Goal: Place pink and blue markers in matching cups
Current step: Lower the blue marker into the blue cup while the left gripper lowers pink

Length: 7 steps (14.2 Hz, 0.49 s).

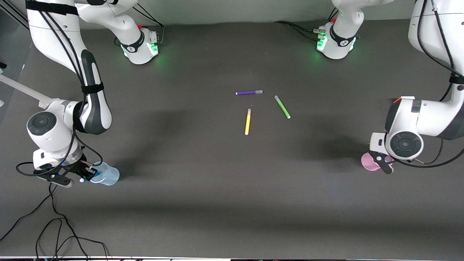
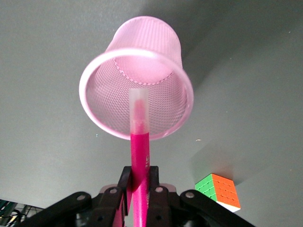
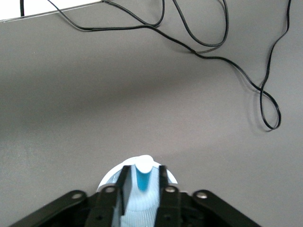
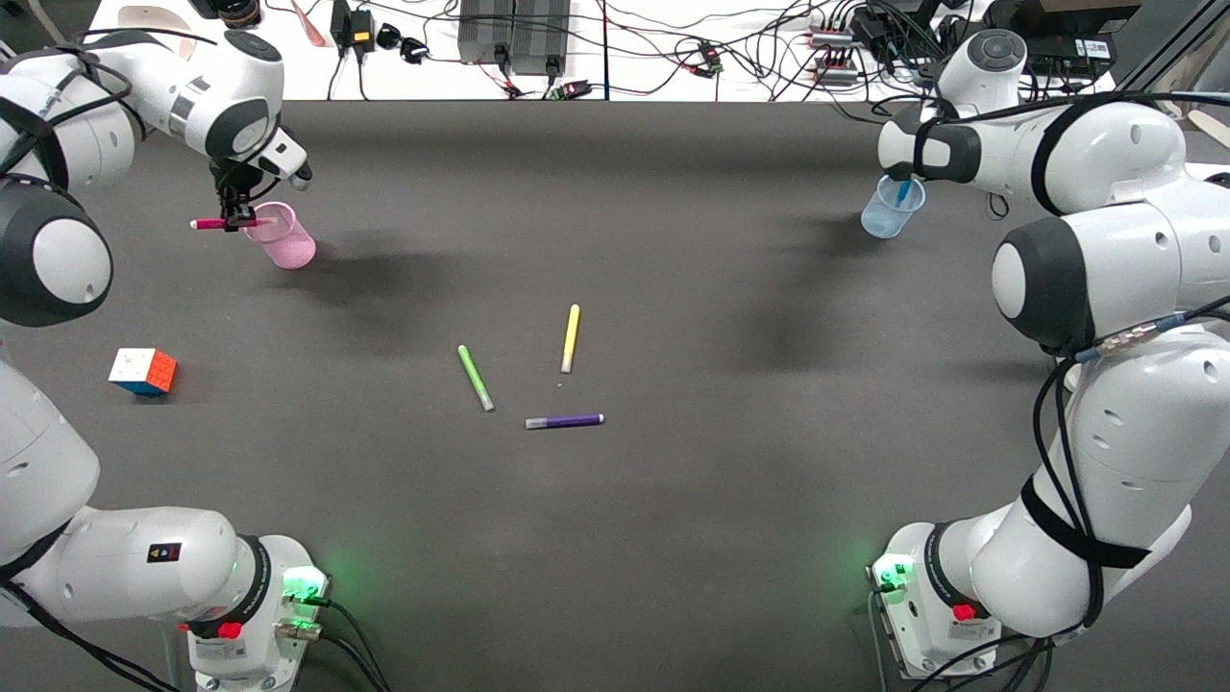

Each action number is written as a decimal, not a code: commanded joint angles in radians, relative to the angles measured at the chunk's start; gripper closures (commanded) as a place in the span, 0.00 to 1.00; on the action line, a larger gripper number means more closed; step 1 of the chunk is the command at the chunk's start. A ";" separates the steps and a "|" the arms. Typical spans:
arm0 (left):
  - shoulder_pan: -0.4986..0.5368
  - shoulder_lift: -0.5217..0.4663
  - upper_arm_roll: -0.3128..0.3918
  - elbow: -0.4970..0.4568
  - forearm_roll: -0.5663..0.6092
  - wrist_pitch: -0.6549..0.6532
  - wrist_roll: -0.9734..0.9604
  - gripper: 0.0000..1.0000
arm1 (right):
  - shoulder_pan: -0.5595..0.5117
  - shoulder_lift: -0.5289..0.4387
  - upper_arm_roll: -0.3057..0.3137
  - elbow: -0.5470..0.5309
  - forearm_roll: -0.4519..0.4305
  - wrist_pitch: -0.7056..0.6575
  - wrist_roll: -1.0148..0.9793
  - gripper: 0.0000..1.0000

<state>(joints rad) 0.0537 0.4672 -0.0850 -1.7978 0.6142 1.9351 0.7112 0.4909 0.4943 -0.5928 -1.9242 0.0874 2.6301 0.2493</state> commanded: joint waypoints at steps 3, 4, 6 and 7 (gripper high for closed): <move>-0.015 0.014 0.007 0.008 0.024 -0.016 -0.064 0.82 | 0.011 0.004 -0.005 -0.009 0.012 0.024 0.016 0.01; -0.014 0.016 0.007 0.008 0.024 -0.016 -0.074 0.80 | 0.011 0.001 -0.005 -0.009 0.012 0.019 0.016 0.00; -0.015 0.019 0.007 0.011 0.024 -0.016 -0.096 0.76 | 0.011 -0.006 -0.005 -0.007 0.012 0.002 0.007 0.00; -0.015 0.019 0.007 0.012 0.024 -0.015 -0.096 0.70 | 0.012 -0.009 -0.004 -0.006 0.011 -0.027 0.007 0.00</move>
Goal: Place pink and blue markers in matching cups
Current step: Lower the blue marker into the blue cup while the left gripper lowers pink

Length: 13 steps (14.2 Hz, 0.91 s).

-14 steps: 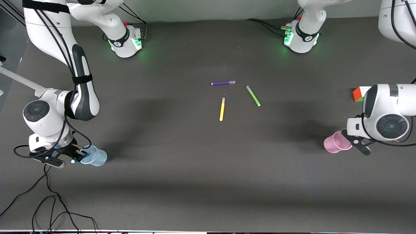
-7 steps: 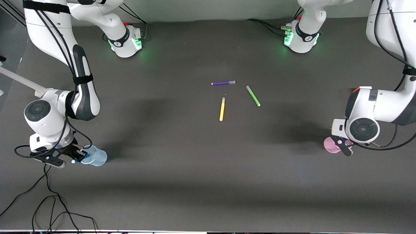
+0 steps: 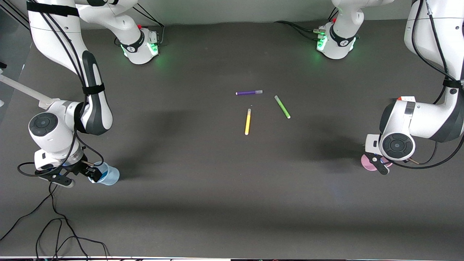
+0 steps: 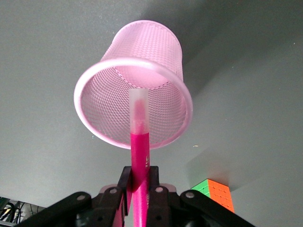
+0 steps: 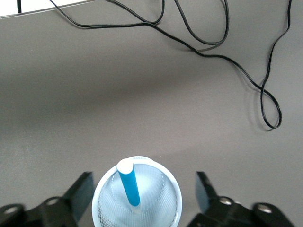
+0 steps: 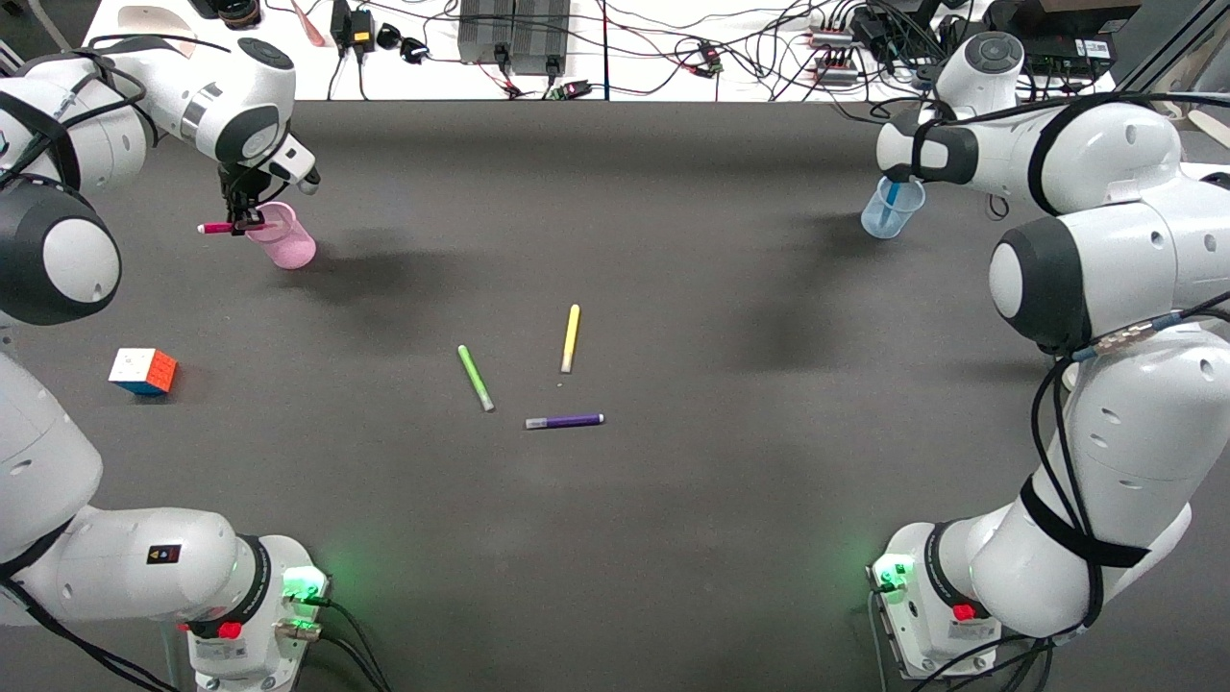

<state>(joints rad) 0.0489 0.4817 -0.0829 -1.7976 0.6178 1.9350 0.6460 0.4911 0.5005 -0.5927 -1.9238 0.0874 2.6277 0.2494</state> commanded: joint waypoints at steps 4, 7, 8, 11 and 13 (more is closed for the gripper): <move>-0.011 0.005 0.003 0.015 0.020 -0.013 -0.031 0.49 | 0.014 -0.075 0.004 0.015 0.009 -0.174 0.005 0.00; -0.014 -0.008 -0.001 0.027 0.016 -0.017 -0.031 0.43 | 0.014 -0.147 0.004 0.069 0.008 -0.389 -0.077 0.00; -0.020 -0.023 -0.001 0.041 0.008 -0.018 -0.031 0.44 | 0.014 -0.169 0.004 0.100 0.008 -0.488 -0.108 0.00; -0.029 -0.073 -0.035 0.137 -0.012 -0.078 -0.026 0.43 | 0.015 -0.217 0.010 0.224 0.008 -0.719 -0.128 0.00; -0.035 -0.077 -0.075 0.268 -0.045 -0.218 -0.025 0.43 | 0.015 -0.250 0.017 0.296 0.008 -0.840 -0.128 0.00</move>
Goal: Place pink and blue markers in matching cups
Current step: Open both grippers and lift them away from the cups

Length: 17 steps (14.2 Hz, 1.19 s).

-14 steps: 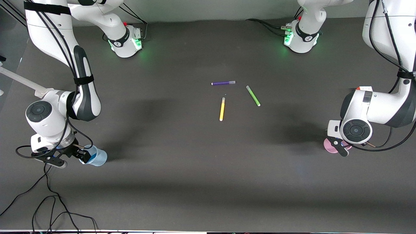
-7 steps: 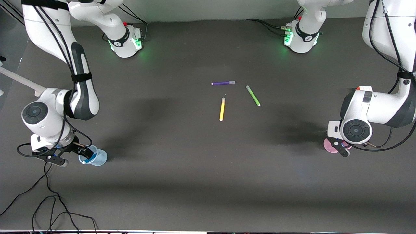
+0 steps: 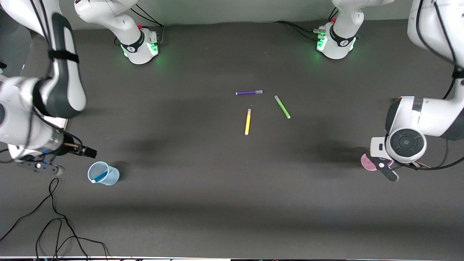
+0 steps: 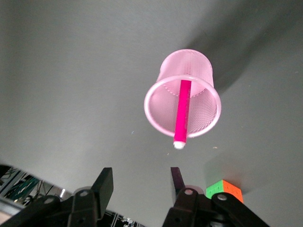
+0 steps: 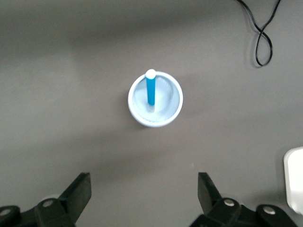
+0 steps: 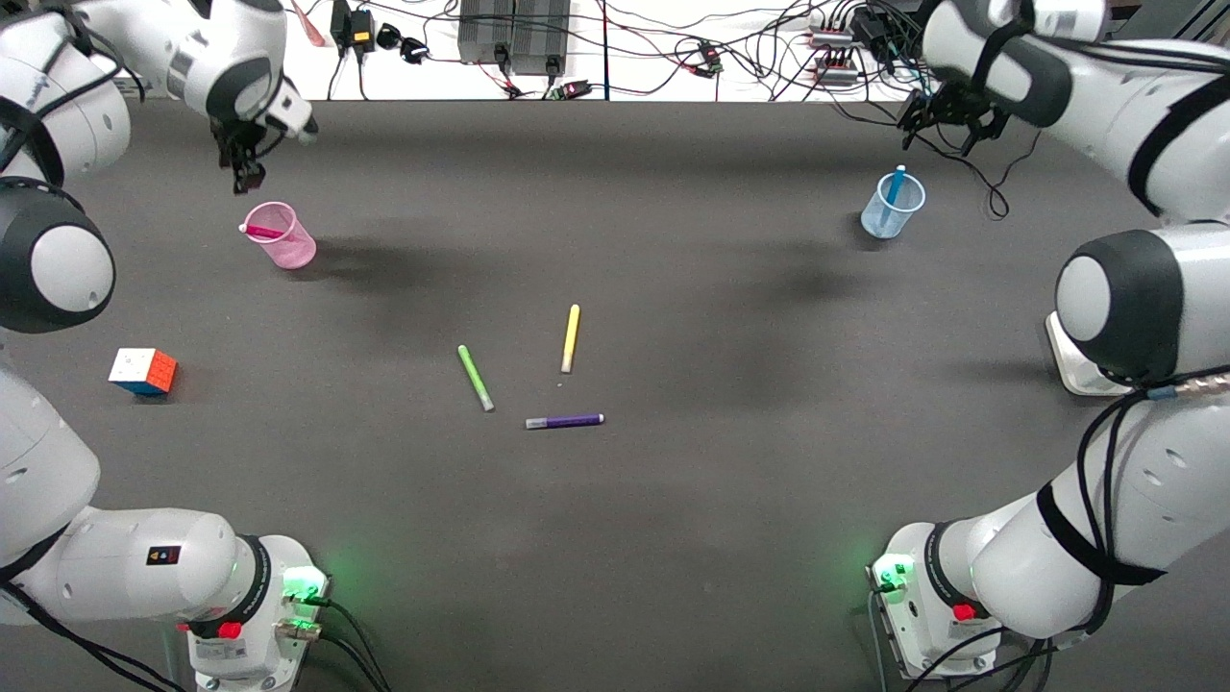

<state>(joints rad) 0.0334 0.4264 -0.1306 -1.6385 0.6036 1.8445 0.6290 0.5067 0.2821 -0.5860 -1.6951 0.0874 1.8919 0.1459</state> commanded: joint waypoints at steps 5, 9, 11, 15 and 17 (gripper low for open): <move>-0.018 -0.034 -0.049 0.396 -0.327 -0.449 -0.309 0.50 | 0.001 -0.107 0.044 0.135 0.002 -0.238 -0.011 0.00; -0.012 -0.098 -0.047 0.399 -0.479 -0.482 -0.612 0.28 | 0.038 -0.178 0.049 0.123 -0.001 -0.325 -0.020 0.00; -0.004 -0.141 -0.046 0.349 -0.524 -0.458 -0.611 0.00 | -0.064 -0.213 0.131 0.103 0.002 -0.347 -0.025 0.00; 0.040 -0.285 -0.040 0.107 -0.561 -0.297 -0.611 0.00 | -0.325 -0.236 0.425 0.048 -0.030 -0.330 -0.025 0.00; 0.056 -0.336 -0.038 0.030 -0.568 -0.255 -0.611 0.00 | -0.326 -0.280 0.423 -0.018 -0.034 -0.268 -0.025 0.00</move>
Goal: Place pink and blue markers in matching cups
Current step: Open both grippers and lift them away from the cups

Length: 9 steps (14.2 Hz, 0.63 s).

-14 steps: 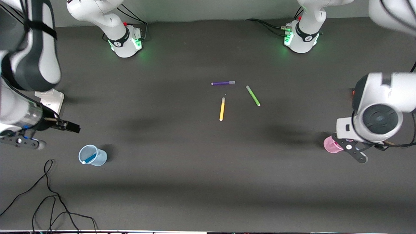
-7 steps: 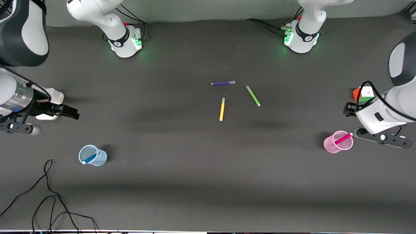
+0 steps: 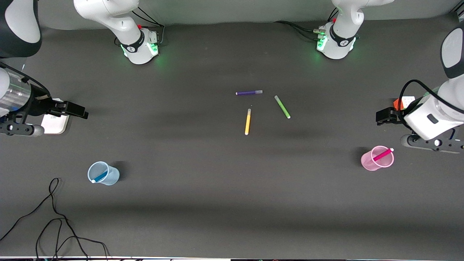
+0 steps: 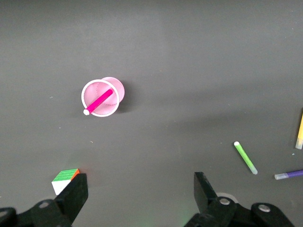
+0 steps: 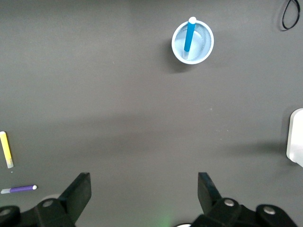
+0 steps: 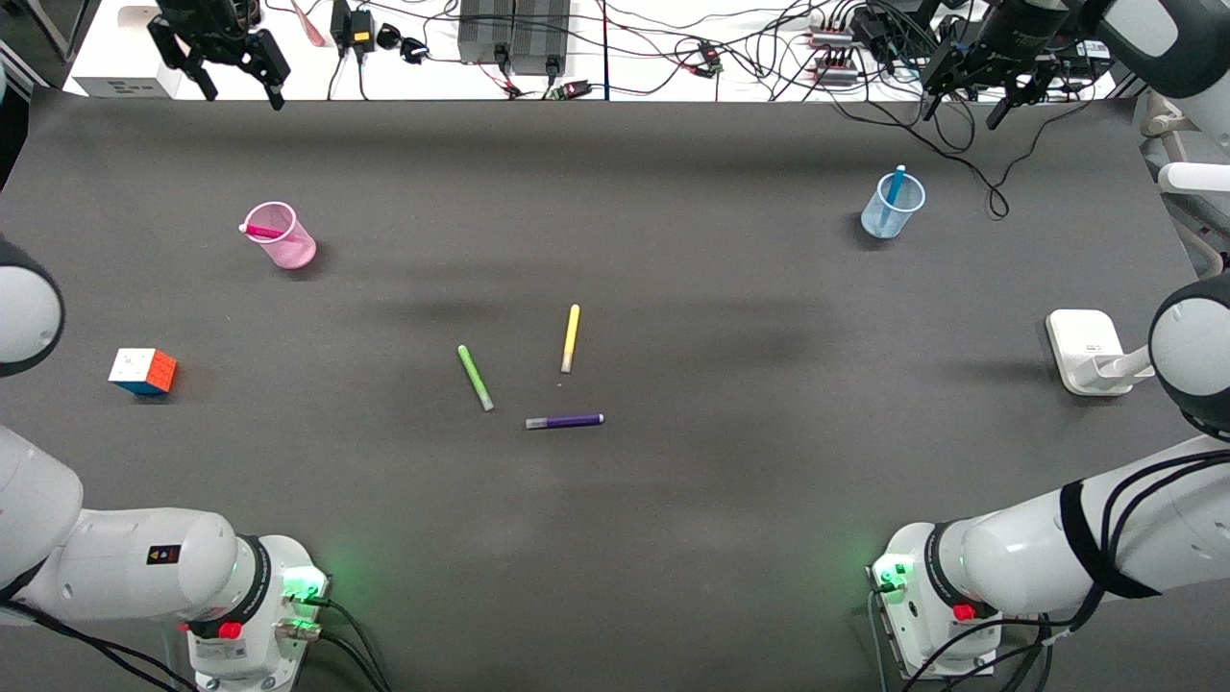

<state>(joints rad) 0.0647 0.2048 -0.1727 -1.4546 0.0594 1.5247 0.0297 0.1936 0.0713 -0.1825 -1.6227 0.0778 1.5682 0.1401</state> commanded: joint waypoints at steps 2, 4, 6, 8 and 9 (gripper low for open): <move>0.021 -0.130 0.002 -0.165 -0.018 0.048 -0.010 0.00 | -0.011 -0.113 0.018 -0.131 -0.029 0.070 -0.020 0.00; 0.020 -0.140 0.001 -0.179 -0.016 0.058 -0.010 0.00 | -0.011 -0.139 0.017 -0.131 -0.050 0.069 -0.019 0.00; 0.018 -0.139 0.001 -0.175 -0.013 0.060 -0.004 0.00 | -0.011 -0.148 0.014 -0.128 -0.049 0.078 -0.016 0.00; 0.017 -0.124 0.001 -0.143 -0.010 0.048 0.016 0.00 | -0.008 -0.148 0.018 -0.126 -0.052 0.096 -0.005 0.00; 0.017 -0.117 0.001 -0.135 -0.010 0.045 0.027 0.00 | -0.005 -0.146 0.018 -0.128 -0.055 0.096 -0.004 0.00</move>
<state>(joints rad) 0.0853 0.0959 -0.1743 -1.5903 0.0518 1.5632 0.0355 0.1902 -0.0556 -0.1764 -1.7170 0.0508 1.6345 0.1395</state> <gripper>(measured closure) 0.000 0.000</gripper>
